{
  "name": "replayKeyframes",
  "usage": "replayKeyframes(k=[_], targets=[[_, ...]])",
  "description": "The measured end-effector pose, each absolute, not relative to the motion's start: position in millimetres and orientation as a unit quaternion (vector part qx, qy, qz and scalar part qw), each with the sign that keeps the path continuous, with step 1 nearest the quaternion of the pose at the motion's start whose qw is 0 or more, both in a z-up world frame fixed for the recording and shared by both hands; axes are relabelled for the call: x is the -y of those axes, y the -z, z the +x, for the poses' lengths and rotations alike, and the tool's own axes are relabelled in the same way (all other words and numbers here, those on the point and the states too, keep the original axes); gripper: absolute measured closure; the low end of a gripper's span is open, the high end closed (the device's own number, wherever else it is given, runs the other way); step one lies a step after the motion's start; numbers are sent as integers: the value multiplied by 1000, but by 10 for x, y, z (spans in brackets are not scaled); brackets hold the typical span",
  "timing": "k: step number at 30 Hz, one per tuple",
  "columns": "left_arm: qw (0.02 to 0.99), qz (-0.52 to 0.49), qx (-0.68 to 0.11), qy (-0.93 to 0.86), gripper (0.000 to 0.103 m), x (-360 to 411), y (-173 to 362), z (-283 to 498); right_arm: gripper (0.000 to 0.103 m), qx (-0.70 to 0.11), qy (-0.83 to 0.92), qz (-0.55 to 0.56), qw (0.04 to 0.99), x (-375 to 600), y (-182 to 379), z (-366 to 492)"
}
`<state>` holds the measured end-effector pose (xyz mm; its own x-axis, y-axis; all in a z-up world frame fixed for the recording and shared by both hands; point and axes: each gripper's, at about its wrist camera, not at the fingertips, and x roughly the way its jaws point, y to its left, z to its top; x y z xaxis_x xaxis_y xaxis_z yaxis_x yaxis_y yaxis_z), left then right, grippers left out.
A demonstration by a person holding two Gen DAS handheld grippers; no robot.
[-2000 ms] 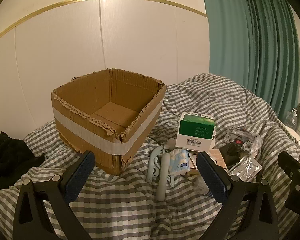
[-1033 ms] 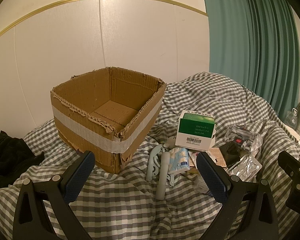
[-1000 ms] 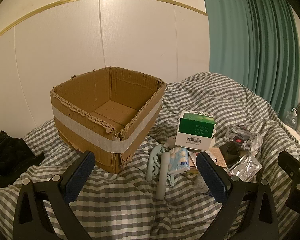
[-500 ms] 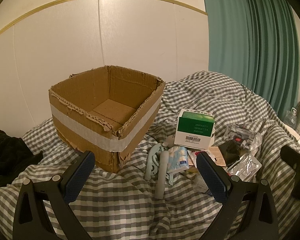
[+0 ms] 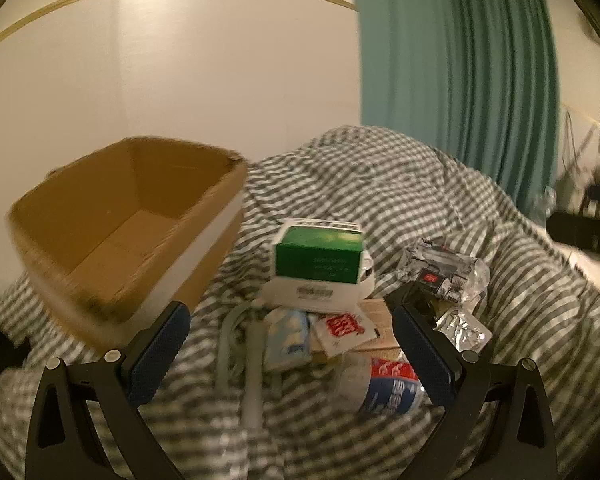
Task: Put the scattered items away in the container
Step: 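Grasp the green medicine box with left tool while right tool grasps the foil pack, then carry both items over the cardboard box and open both tools to drop them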
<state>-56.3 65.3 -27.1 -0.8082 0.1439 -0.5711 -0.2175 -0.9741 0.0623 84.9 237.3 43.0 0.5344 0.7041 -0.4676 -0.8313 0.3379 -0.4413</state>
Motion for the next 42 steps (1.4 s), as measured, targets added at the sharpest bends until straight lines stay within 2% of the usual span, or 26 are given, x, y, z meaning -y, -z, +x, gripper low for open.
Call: replayKeyframes(k=[3,6,11,16,22,24,25,26,28,30,31,36,42], targets=[[111,-294,-66,-947,0,-790,368,-788,0,-103,-473,-336,808,-2506,-486,1000],[116,-301,-61,-945,0,-861,497,-1032,0,-151,-490,-332,792,-2692,-451,1260],[120,-305,-60,-943,0,-899,714,-1347,0,-193,-479,-365,775,-3034,-208,1666],[149,-318,-38,-935,0,-937,875,-1631,0,-279,-493,-351,746,-3333,21,2030],[150,-328,-42,-932,0,-1039,997,-1891,0,-308,-471,-378,735,-3653,306,2266],[156,-334,-28,-929,0,-1009,1039,-1956,9,-316,-464,-384,733,-3702,387,2314],[160,-338,-21,-927,5,-986,1064,-1985,20,-323,-461,-390,729,-3723,439,2330],[161,-341,-13,-926,5,-955,1090,-2021,35,-327,-459,-393,727,-3732,474,2342],[161,-340,-6,-927,6,-916,1081,-2034,54,-329,-462,-391,725,-3707,487,2349],[164,-337,-1,-927,7,-891,1049,-2014,59,-324,-466,-385,728,-3681,457,2344],[165,-335,1,-928,7,-872,1023,-1989,65,-317,-467,-383,732,-3661,427,2324],[170,-312,-9,-935,7,-819,763,-1730,74,-292,-466,-387,740,-3589,305,2185],[174,-281,-4,-944,7,-672,238,-1409,77,-244,-481,-349,766,-3350,-132,1864]])
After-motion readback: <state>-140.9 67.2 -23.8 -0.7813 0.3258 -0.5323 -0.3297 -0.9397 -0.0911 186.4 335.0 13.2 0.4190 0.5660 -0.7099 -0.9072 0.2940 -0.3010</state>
